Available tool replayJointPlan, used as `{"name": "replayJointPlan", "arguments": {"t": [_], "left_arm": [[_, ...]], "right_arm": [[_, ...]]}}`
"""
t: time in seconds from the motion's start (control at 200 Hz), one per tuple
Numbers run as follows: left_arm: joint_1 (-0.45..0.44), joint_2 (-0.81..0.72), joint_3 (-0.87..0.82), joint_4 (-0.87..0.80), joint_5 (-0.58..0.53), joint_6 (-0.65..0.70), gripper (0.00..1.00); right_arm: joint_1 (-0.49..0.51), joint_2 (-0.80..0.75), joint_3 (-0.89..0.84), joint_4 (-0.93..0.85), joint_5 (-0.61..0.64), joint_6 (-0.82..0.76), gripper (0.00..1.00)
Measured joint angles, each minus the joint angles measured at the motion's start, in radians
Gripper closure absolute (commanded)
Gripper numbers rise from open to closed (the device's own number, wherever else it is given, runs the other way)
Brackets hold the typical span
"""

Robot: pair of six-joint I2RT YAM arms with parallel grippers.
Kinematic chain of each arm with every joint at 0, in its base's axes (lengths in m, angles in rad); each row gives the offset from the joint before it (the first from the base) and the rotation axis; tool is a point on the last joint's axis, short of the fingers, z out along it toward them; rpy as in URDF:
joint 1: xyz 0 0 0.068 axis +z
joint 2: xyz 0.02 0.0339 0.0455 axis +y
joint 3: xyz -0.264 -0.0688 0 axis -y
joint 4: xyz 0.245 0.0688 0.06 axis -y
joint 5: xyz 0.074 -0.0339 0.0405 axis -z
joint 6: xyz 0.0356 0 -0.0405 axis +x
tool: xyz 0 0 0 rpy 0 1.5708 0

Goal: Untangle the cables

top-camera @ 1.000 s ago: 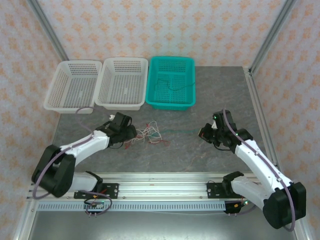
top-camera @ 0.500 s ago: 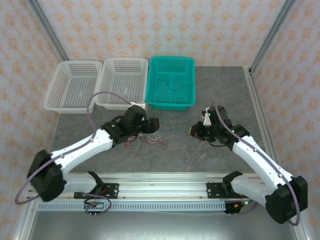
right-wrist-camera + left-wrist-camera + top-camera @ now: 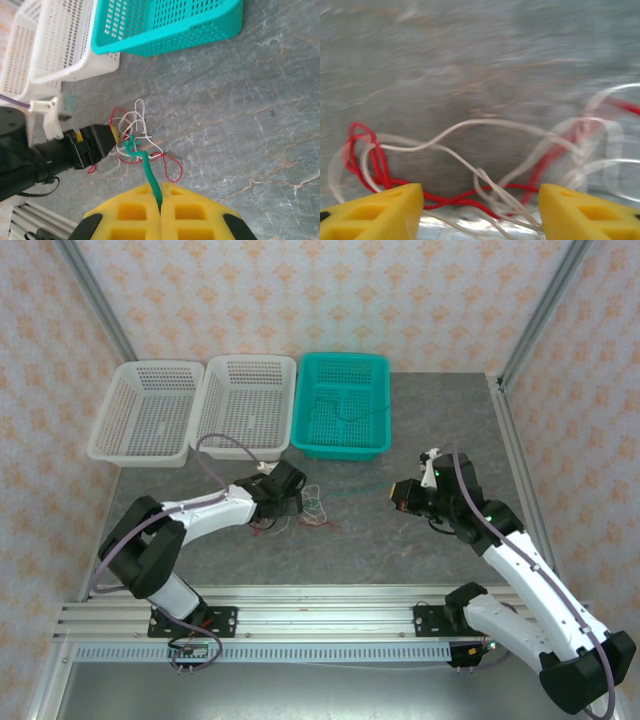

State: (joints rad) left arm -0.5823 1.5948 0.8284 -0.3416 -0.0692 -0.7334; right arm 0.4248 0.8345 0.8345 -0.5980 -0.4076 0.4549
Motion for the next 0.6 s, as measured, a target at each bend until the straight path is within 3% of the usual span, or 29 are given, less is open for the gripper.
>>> {"name": "replayJointPlan", "arguments": {"t": [0.315, 0.6], "left_arm": [[0.05, -0.046, -0.076, 0.015, -0.036, -0.022, 0.4], [0.059, -0.1, -0.087, 0.006, -0.078, -0.026, 0.39]], "right_arm": [[-0.114, -0.093, 0.025, -0.008, 0.052, 0.031, 1.0], [-0.164, -0.089, 0.109, -0.044, 0.069, 0.06, 1.0]]}}
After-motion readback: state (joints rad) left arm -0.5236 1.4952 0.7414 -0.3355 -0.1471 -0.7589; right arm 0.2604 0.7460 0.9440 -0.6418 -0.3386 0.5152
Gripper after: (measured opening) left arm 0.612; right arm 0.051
